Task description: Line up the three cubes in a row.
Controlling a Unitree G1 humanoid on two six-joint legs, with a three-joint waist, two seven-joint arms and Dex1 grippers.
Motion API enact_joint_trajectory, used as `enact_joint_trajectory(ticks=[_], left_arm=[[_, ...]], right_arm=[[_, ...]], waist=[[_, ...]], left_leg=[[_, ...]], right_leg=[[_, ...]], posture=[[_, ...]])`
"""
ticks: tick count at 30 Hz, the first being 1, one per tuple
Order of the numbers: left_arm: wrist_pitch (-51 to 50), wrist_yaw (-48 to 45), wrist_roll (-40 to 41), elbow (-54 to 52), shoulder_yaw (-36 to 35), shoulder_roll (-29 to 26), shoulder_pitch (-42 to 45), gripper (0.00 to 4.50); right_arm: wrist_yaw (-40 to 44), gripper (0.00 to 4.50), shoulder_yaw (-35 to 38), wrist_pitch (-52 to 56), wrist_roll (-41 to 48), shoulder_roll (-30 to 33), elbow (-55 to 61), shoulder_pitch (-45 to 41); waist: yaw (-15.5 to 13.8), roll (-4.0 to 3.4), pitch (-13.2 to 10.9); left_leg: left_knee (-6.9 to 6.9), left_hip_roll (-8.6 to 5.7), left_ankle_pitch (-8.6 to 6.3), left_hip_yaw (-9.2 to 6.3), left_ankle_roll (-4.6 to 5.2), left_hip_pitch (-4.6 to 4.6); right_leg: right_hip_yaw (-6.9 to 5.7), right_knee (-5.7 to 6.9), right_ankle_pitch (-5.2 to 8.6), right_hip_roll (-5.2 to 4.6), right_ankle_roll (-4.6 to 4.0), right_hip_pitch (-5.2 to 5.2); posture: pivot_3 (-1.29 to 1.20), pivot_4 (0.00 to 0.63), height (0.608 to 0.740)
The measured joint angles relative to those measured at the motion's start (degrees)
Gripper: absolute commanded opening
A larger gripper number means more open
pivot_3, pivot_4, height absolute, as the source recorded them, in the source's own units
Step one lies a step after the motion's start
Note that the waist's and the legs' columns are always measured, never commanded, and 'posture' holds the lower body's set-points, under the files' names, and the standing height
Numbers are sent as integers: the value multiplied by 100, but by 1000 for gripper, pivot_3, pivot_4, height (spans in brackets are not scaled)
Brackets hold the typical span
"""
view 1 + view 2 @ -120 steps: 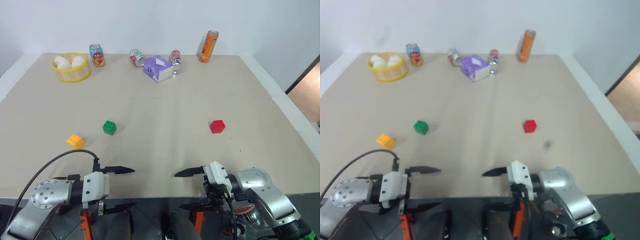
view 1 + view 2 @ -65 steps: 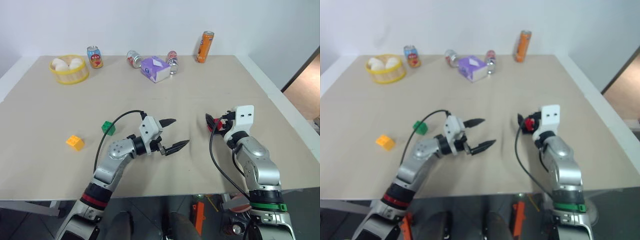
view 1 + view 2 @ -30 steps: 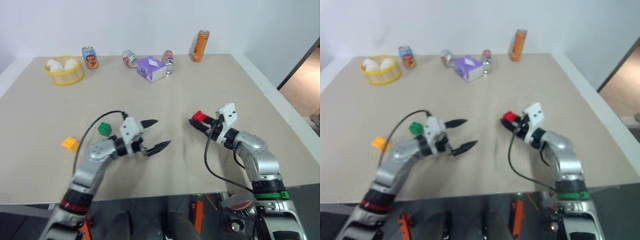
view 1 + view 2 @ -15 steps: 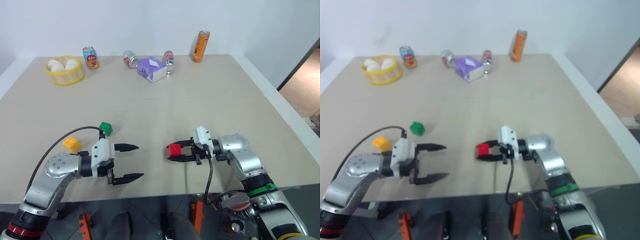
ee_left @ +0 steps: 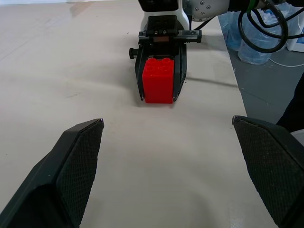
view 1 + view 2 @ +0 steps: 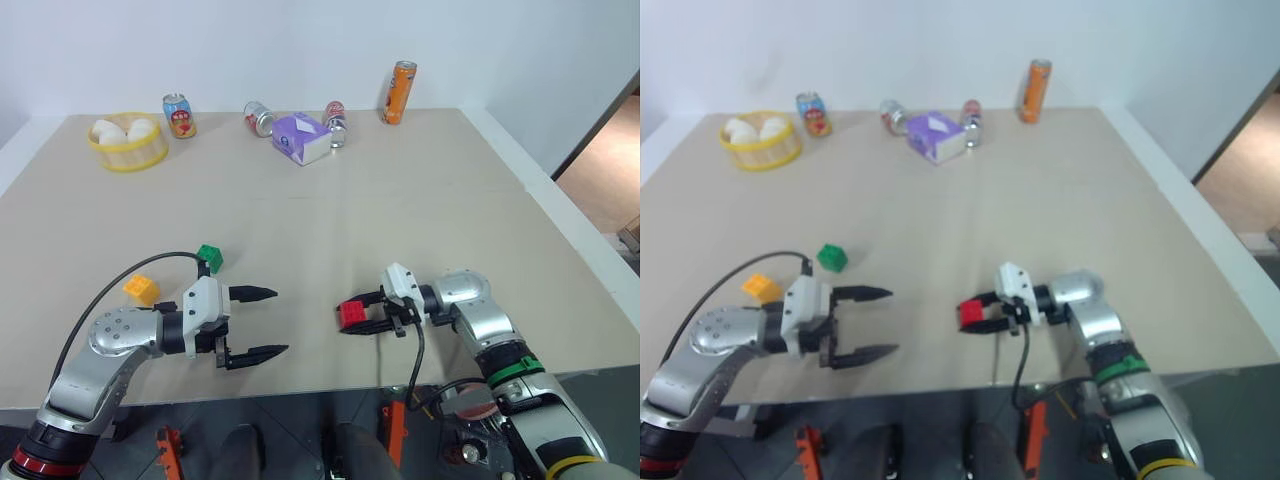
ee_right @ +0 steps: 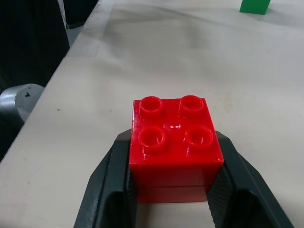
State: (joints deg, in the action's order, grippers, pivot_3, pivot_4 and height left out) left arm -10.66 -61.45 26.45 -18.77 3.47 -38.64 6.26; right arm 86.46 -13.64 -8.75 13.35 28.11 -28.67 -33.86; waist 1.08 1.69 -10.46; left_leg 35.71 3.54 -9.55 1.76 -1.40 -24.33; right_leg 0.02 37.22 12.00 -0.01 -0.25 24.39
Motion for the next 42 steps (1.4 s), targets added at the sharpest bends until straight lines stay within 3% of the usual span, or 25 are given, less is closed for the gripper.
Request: enact_joint_trajectory(ticks=[4, 6, 14, 24, 39, 42], left_arm=[[-117, 194, 11, -5, -19, 24, -22, 4500], [-230, 353, 64, -40, -108, 116, -40, 4500], [-1105, 1684, 276, -205, -740, 364, 205, 4500], [-2459, 3397, -409, 255, -1046, 364, 1187, 4500], [-3256, 3772, -882, 1108, -572, 705, 1400, 4500], [-3309, 3849, -924, 1160, -568, 826, 1460, 3722]], right_arm=[[40, 4108, 0, -25, -10, -38, -31, -47], [56, 4453, 1, -17, -7, -40, -29, -47], [-63, 4453, 309, 1145, 722, -20, 964, -132], [-1660, 4453, 471, 2694, 950, -513, 2155, -707], [-2060, 4453, 467, 2668, 861, -705, 2059, -791], [-2069, 4500, 467, 2653, 837, -706, 2060, -791]], waist=[[0, 0, 0], [0, 0, 0], [-1, 0, 0], [4, 1, 0], [4, 2, 0], [4, 2, 1]], left_leg=[[0, 0, 0, 1, 0, 0], [0, 0, 0, 2, 0, 0], [2, 3, 2, -3, -2, 3], [-4, 1, -2, -3, -11, 2], [-4, 1, -5, -3, -16, 0], [-5, 1, -5, -3, -16, 0]], right_leg=[[0, 0, 0, -1, 0, 0], [1, 0, -1, -1, 1, 0], [-1, 11, -5, 3, 8, 1], [1, 13, -13, 5, 22, 4], [2, 14, -11, 6, 25, 7], [2, 14, -11, 6, 25, 7]], posture=[[0, 150, 740], [0, 150, 740], [0, 150, 740], [0, 150, 740], [0, 150, 740], [0, 150, 740]])
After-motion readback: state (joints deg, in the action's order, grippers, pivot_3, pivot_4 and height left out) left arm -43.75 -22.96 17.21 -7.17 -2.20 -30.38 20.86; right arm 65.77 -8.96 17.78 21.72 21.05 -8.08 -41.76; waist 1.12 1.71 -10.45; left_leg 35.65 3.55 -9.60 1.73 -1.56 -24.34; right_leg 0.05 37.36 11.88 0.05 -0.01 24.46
